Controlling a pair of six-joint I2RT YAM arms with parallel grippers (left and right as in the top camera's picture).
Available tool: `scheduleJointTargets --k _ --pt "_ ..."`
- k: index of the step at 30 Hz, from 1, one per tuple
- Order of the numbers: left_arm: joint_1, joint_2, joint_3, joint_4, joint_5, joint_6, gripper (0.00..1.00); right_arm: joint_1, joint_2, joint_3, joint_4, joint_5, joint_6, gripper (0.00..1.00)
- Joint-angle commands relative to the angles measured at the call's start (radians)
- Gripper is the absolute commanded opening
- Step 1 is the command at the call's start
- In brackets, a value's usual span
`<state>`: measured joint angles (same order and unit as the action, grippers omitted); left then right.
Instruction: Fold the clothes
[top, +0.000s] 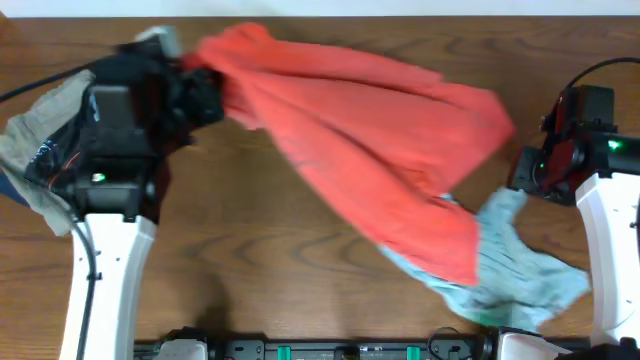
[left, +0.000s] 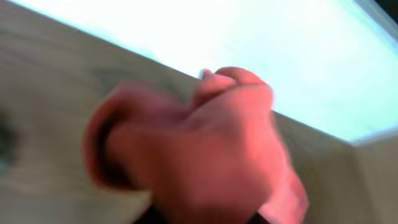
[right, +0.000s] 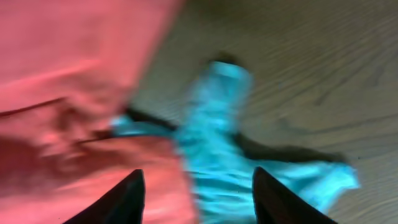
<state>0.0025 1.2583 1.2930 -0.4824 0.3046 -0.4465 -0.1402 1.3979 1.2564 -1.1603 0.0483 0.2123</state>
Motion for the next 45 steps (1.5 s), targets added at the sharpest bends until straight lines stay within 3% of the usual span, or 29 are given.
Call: scheduleJointTargets --k 1,2,3,7,12,16,26,36,41,42,43,45 --pt "0.056 0.068 -0.011 -0.077 -0.048 0.008 0.74 -0.003 -0.008 -0.018 0.010 -0.062 -0.041 0.64" --pt "0.063 0.082 -0.011 -0.111 -0.048 0.008 0.86 -0.003 -0.008 -0.022 0.013 -0.080 -0.054 0.65" --pt "0.067 0.101 -0.013 -0.156 -0.048 0.008 0.91 -0.003 -0.008 -0.026 0.016 -0.098 -0.066 0.67" --pt "0.052 0.185 -0.013 -0.345 -0.032 0.007 1.00 -0.003 -0.008 -0.035 0.016 -0.179 -0.121 0.70" --pt "-0.011 0.319 -0.016 -0.534 0.083 0.008 0.98 0.004 -0.008 -0.061 0.017 -0.258 -0.170 0.80" --pt "-0.112 0.411 -0.047 -0.580 0.169 0.009 0.98 0.009 -0.008 -0.098 0.027 -0.256 -0.154 0.88" --pt "-0.472 0.502 -0.111 -0.520 0.201 -0.051 0.98 0.009 -0.008 -0.290 0.222 -0.255 -0.093 0.89" --pt "-0.689 0.504 -0.280 -0.191 0.201 -0.301 0.98 0.010 -0.005 -0.543 0.494 -0.221 -0.066 0.93" --pt "-0.721 0.504 -0.338 -0.076 0.201 -0.364 0.99 0.010 -0.005 -0.612 0.557 -0.172 -0.006 0.80" --pt "-0.721 0.504 -0.345 -0.066 0.200 -0.364 0.96 0.010 -0.005 -0.619 0.567 -0.179 -0.006 0.76" --pt "-0.721 0.504 -0.348 -0.064 0.194 -0.364 0.85 0.010 -0.005 -0.625 0.572 -0.187 -0.007 0.71" --pt "-0.721 0.504 -0.353 -0.066 0.154 -0.364 0.55 0.011 -0.005 -0.631 0.574 -0.200 -0.007 0.58"
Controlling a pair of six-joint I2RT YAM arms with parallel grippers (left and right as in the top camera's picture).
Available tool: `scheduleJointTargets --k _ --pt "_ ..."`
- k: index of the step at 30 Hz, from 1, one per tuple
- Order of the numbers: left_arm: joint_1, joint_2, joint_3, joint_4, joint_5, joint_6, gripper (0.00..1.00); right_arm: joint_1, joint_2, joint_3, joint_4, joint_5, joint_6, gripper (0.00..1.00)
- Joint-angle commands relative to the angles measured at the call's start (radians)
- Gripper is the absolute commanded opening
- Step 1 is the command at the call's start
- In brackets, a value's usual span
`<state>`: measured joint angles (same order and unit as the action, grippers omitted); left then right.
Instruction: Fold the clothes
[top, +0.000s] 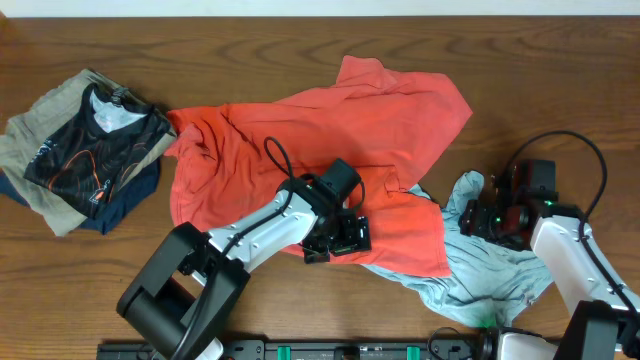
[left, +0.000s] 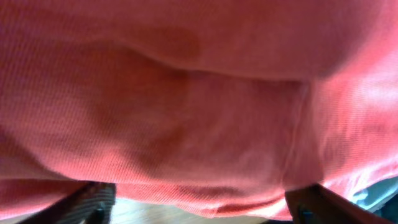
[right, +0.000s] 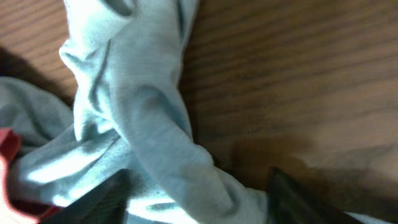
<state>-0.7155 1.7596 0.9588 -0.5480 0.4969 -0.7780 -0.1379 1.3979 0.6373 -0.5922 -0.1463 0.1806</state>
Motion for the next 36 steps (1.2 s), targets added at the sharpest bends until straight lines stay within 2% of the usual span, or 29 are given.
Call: scheduleJointTargets --k 1,3,4,6,11,14,16,20,24,26,28,29,30,32,33,34,35,36 --pt "-0.003 0.003 -0.019 -0.006 -0.053 -0.032 0.43 0.008 -0.005 -0.013 0.005 -0.017 0.023 0.53" --pt "0.003 0.003 -0.019 -0.018 -0.093 -0.031 0.14 0.011 -0.005 -0.013 0.000 -0.053 0.000 0.44" --pt "0.009 0.002 -0.019 -0.026 -0.105 -0.028 0.06 0.015 -0.005 -0.013 -0.002 -0.064 -0.012 0.41" --pt "0.033 0.002 -0.019 -0.053 -0.109 -0.021 0.06 0.025 -0.005 -0.013 -0.010 -0.063 -0.019 0.27" --pt "0.153 -0.046 -0.018 -0.163 -0.117 0.074 0.06 0.034 -0.005 -0.013 -0.001 -0.060 -0.021 0.01" --pt "0.242 -0.108 -0.018 -0.229 -0.117 0.143 0.06 0.034 -0.005 -0.013 0.010 -0.045 -0.018 0.01" --pt "0.308 -0.168 -0.018 -0.267 -0.117 0.188 0.06 0.033 -0.005 -0.013 0.024 0.016 0.033 0.01" --pt "0.425 -0.292 -0.018 -0.320 -0.147 0.243 0.06 0.012 -0.006 0.003 0.027 0.296 0.243 0.01" --pt "0.518 -0.391 -0.018 -0.387 -0.222 0.244 0.06 -0.065 -0.006 0.071 -0.024 0.452 0.320 0.01" --pt "0.543 -0.421 -0.018 -0.407 -0.243 0.244 0.06 -0.111 -0.006 0.132 -0.078 0.456 0.346 0.04" --pt "0.549 -0.434 -0.018 -0.410 -0.246 0.243 0.06 -0.145 -0.006 0.206 -0.122 0.361 0.334 0.04" --pt "0.549 -0.434 -0.018 -0.409 -0.246 0.243 0.06 -0.152 -0.006 0.245 -0.145 0.252 0.274 0.06" --pt "0.549 -0.433 -0.018 -0.409 -0.245 0.243 0.06 -0.152 -0.006 0.272 -0.154 0.145 0.196 0.12" --pt "0.549 -0.427 -0.018 -0.409 -0.245 0.243 0.06 -0.141 -0.006 0.309 -0.156 -0.080 0.020 0.37" --pt "0.549 -0.424 -0.019 -0.409 -0.245 0.243 0.06 -0.130 -0.006 0.319 -0.156 -0.164 -0.031 0.55" --pt "0.549 -0.422 -0.019 -0.409 -0.246 0.243 0.06 -0.119 -0.006 0.319 -0.155 -0.192 -0.043 0.63" --pt "0.548 -0.419 -0.019 -0.409 -0.245 0.243 0.06 -0.102 -0.005 0.317 -0.156 -0.202 -0.048 0.79" --pt "0.547 -0.418 -0.019 -0.409 -0.245 0.243 0.06 -0.089 -0.005 0.313 -0.156 -0.200 -0.050 0.82"
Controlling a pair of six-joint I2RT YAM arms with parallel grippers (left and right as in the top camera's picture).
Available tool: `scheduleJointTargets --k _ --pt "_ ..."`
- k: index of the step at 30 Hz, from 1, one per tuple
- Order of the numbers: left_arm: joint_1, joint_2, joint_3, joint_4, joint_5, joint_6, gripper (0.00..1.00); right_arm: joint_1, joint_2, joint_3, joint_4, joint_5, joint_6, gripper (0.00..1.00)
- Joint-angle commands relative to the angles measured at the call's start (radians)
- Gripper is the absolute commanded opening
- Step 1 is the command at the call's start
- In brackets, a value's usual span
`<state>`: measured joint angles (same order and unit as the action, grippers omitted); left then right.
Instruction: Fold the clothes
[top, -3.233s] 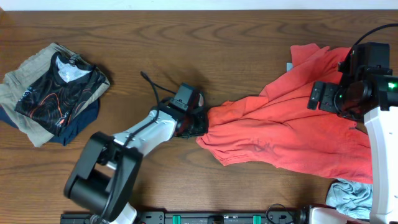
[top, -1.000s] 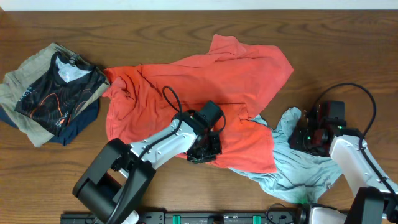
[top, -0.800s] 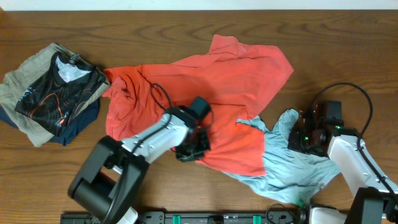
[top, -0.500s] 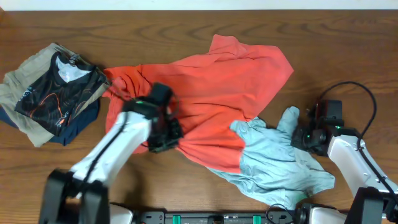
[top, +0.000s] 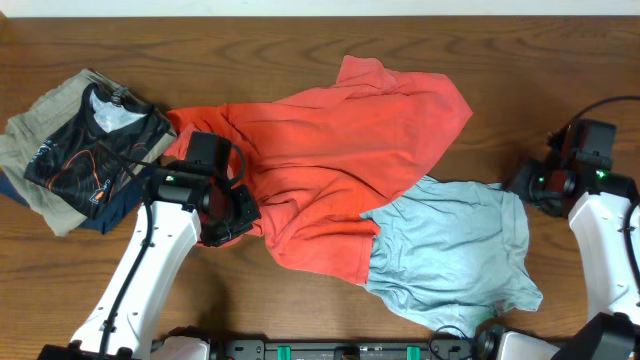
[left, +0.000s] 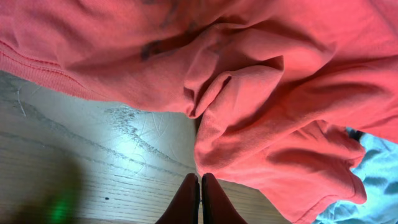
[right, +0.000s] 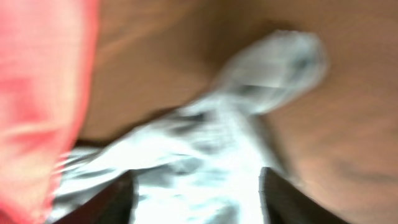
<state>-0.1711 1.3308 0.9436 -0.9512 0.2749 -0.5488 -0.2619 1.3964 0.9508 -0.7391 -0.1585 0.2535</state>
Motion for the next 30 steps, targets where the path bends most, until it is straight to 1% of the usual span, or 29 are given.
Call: scheduleJointTargets --k 1,2,3,6,9,10,11,12,13,15,19,20,25,30 --pt "0.003 0.010 -0.004 -0.006 -0.023 0.014 0.06 0.055 -0.003 -0.008 -0.008 -0.185 -0.134 0.86" --pt "0.003 0.010 -0.004 -0.007 -0.022 0.013 0.06 0.076 -0.003 -0.017 -0.004 -0.185 -0.148 0.88" --pt "0.003 0.010 -0.004 -0.008 -0.022 0.013 0.06 0.096 -0.003 -0.027 0.002 -0.185 -0.159 0.89" --pt "0.001 0.010 -0.005 -0.014 -0.010 0.013 0.06 0.166 -0.003 -0.074 0.037 -0.177 -0.167 0.85" --pt "-0.015 0.010 -0.011 -0.016 0.043 0.013 0.07 0.235 -0.003 -0.133 0.078 -0.159 -0.165 0.82" --pt "-0.025 0.010 -0.016 -0.016 0.055 0.013 0.17 0.254 -0.003 -0.152 0.099 -0.155 -0.165 0.82" --pt "-0.037 0.010 -0.023 -0.016 0.056 0.002 0.40 0.281 -0.002 -0.178 0.132 -0.148 -0.165 0.83" --pt "-0.048 0.010 -0.031 -0.014 0.056 -0.012 0.54 0.303 -0.002 -0.200 0.163 -0.137 -0.165 0.87" --pt "-0.061 0.010 -0.045 -0.008 0.056 -0.031 0.64 0.323 -0.002 -0.218 0.188 -0.132 -0.166 0.91" --pt "-0.085 0.011 -0.076 0.017 0.056 -0.061 0.75 0.370 -0.001 -0.252 0.236 -0.110 -0.166 0.94" --pt "-0.130 0.011 -0.159 0.109 0.057 -0.139 0.83 0.444 0.014 -0.276 0.281 -0.066 -0.165 0.95" --pt "-0.140 0.011 -0.181 0.138 0.058 -0.151 0.83 0.464 0.025 -0.276 0.285 -0.041 -0.163 0.95" --pt "-0.189 0.021 -0.278 0.314 0.088 -0.176 0.84 0.523 0.088 -0.276 0.319 0.049 -0.111 0.95" --pt "-0.212 0.047 -0.325 0.409 0.092 -0.229 0.84 0.549 0.174 -0.276 0.381 0.050 -0.101 0.94"
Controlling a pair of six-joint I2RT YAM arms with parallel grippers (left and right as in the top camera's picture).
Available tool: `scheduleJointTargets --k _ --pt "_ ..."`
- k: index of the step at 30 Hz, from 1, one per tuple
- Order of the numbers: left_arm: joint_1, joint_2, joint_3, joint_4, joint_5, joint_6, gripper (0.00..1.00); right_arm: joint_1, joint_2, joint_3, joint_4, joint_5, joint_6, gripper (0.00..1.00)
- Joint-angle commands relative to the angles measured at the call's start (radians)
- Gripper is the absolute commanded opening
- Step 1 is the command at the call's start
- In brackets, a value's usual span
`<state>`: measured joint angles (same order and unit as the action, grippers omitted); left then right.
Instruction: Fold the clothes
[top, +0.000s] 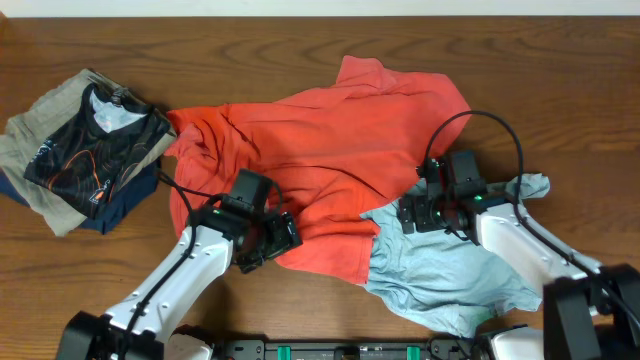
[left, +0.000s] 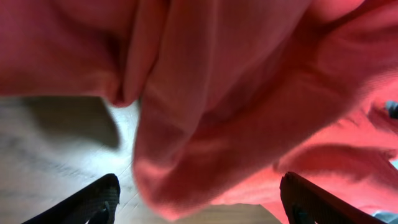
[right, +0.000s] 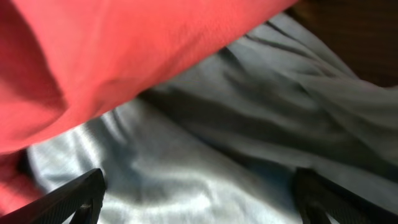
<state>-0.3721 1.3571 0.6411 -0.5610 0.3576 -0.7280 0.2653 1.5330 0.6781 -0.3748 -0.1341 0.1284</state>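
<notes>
A red shirt (top: 320, 160) lies crumpled across the middle of the table, overlapping a light blue shirt (top: 450, 270) at the front right. My left gripper (top: 268, 238) is at the red shirt's front left edge; in the left wrist view it (left: 199, 208) is open, with a thick fold of red cloth (left: 205, 124) between its spread fingers (left: 93, 199). My right gripper (top: 418, 213) sits where red meets blue; in the right wrist view it (right: 202, 208) is open over blue cloth (right: 236, 149), the red hem (right: 112, 56) just beyond.
A stack of folded clothes (top: 85, 145), a black printed shirt on top, sits at the far left. A sleeve of the blue shirt (top: 530, 186) sticks out to the right. Bare wooden table (top: 200, 60) surrounds the clothes.
The left gripper, shut beside the red shirt's left hem, is now open and further right against a red fold. The right gripper came from the table's right edge onto the blue shirt.
At first the left gripper held the red shirt up at the far left, trailing it over the blue one. Then the red shirt lay spread, both grippers open on the clothes. Later the blue shirt lay flatter, the left gripper shut. Now both are open on cloth.
</notes>
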Motion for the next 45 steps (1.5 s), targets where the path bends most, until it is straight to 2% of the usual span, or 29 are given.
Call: scheduleJointTargets --k 1,2,3,4,5,7,9,10,11,14,18,24,28,32,35,39,40,43,44,45 --pt "-0.012 0.031 -0.030 0.035 0.009 -0.057 0.84 0.024 0.054 -0.003 0.029 0.026 0.024 0.93" --pt "-0.012 0.041 -0.034 0.045 0.010 -0.061 0.81 0.027 0.070 -0.003 0.044 0.026 0.024 0.91" --pt "-0.012 0.055 -0.036 0.055 0.010 -0.064 0.72 0.028 0.082 -0.003 0.055 0.026 0.024 0.88" --pt "-0.012 0.072 -0.037 0.067 0.017 -0.063 0.56 0.030 0.095 -0.003 0.070 0.026 0.024 0.82" --pt "-0.012 0.083 -0.037 0.079 0.026 -0.063 0.49 0.030 0.102 -0.003 0.080 0.026 0.024 0.79" --pt "-0.012 0.108 -0.037 0.108 0.042 -0.063 0.29 0.030 0.112 -0.003 0.101 0.026 0.024 0.57" --pt "-0.012 0.130 -0.037 0.140 0.058 -0.063 0.09 0.029 0.113 -0.003 0.106 0.027 0.023 0.25" --pt "-0.011 0.135 -0.037 0.153 0.061 -0.063 0.06 0.029 0.113 -0.003 0.106 0.034 0.024 0.10" --pt "-0.010 0.137 -0.037 0.164 0.062 -0.063 0.06 0.026 0.113 -0.003 0.102 0.051 0.024 0.01" --pt "0.007 0.130 -0.027 0.166 0.061 -0.050 0.06 -0.002 0.113 0.008 0.072 0.145 0.087 0.01" --pt "0.048 0.100 -0.007 0.119 0.061 0.011 0.06 -0.119 0.107 0.106 -0.084 0.341 0.168 0.01" --pt "0.139 0.043 -0.004 0.026 0.061 0.047 0.06 -0.388 0.107 0.441 -0.458 0.570 0.235 0.01" --pt "0.193 0.023 -0.004 -0.023 0.059 0.082 0.06 -0.581 0.107 0.708 -0.668 0.578 0.325 0.01" --pt "0.225 0.022 -0.004 -0.033 0.058 0.082 0.06 -0.718 0.107 0.929 -0.785 0.579 0.339 0.01" --pt "0.226 0.022 -0.004 -0.032 0.057 0.081 0.06 -0.783 0.107 1.037 -0.830 0.579 0.339 0.01" --pt "0.226 0.022 -0.004 -0.032 0.057 0.081 0.06 -0.814 0.107 1.081 -0.853 0.571 0.357 0.01" --pt "0.226 0.023 -0.004 -0.033 0.057 0.081 0.06 -0.814 0.107 1.081 -0.857 0.571 0.365 0.03" --pt "0.226 0.022 -0.004 -0.033 0.057 0.081 0.06 -0.802 0.108 1.075 -0.877 0.497 0.372 0.17" --pt "0.226 0.022 -0.004 -0.033 0.057 0.081 0.06 -0.799 0.108 1.075 -0.886 0.449 0.369 0.31" --pt "0.226 0.023 -0.004 -0.033 0.057 0.081 0.06 -0.795 0.108 1.074 -0.899 0.379 0.344 0.38"
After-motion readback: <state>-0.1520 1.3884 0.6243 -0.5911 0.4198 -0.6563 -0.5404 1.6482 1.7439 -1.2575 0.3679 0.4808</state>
